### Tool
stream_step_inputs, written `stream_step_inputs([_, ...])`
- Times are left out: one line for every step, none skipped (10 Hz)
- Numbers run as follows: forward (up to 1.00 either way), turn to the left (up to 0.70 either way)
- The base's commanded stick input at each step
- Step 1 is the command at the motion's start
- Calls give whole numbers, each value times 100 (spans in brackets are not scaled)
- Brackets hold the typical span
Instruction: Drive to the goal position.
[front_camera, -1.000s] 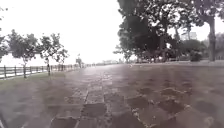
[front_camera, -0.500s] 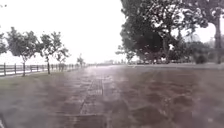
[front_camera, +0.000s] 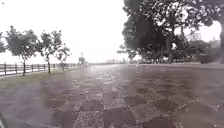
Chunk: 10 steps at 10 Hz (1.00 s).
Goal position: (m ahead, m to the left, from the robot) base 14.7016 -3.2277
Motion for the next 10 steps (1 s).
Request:
stream_step_inputs([70,14])
stream_step_inputs([70,14])
stream_step_inputs([70,14])
stream_step_inputs([70,14])
stream_step_inputs([70,14])
stream_step_inputs([70,14])
stream_step_inputs([70,14])
stream_step_inputs([70,14])
stream_step_inputs([70,14])
stream_step_inputs([70,7])
